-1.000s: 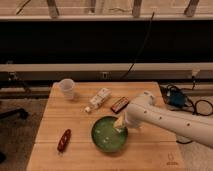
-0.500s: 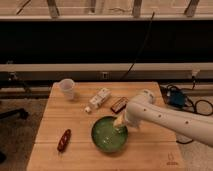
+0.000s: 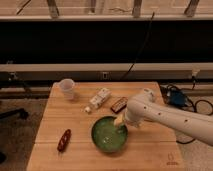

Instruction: Drag the ceramic bowl in a circle

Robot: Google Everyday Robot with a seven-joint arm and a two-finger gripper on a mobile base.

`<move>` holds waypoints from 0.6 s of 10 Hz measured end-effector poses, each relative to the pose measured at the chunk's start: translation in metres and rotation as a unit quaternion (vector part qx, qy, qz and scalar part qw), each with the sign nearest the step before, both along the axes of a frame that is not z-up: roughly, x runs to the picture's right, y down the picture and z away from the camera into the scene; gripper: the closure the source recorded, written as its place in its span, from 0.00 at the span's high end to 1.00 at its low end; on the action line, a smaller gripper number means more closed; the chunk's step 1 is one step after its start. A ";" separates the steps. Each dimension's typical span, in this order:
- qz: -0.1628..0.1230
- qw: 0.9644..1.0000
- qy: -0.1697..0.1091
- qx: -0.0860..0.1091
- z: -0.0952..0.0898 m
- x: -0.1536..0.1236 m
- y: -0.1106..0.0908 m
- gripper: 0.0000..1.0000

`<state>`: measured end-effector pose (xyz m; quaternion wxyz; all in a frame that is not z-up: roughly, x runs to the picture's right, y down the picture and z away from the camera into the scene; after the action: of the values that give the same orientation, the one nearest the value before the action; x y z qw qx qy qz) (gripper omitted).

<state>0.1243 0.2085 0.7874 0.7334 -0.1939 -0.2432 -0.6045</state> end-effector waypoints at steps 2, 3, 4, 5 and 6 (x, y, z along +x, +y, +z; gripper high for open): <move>-0.015 1.000 0.000 -0.011 0.001 0.005 0.010 0.80; -0.027 0.999 -0.002 -0.020 0.003 0.006 0.023 0.80; -0.035 0.999 -0.001 -0.025 0.004 0.010 0.031 0.80; -0.038 0.999 0.000 -0.029 0.005 0.012 0.035 0.80; -0.042 0.998 0.002 -0.035 0.007 0.016 0.041 0.78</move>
<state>0.1402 0.2496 0.7941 0.7006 -0.2309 -0.2543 -0.6254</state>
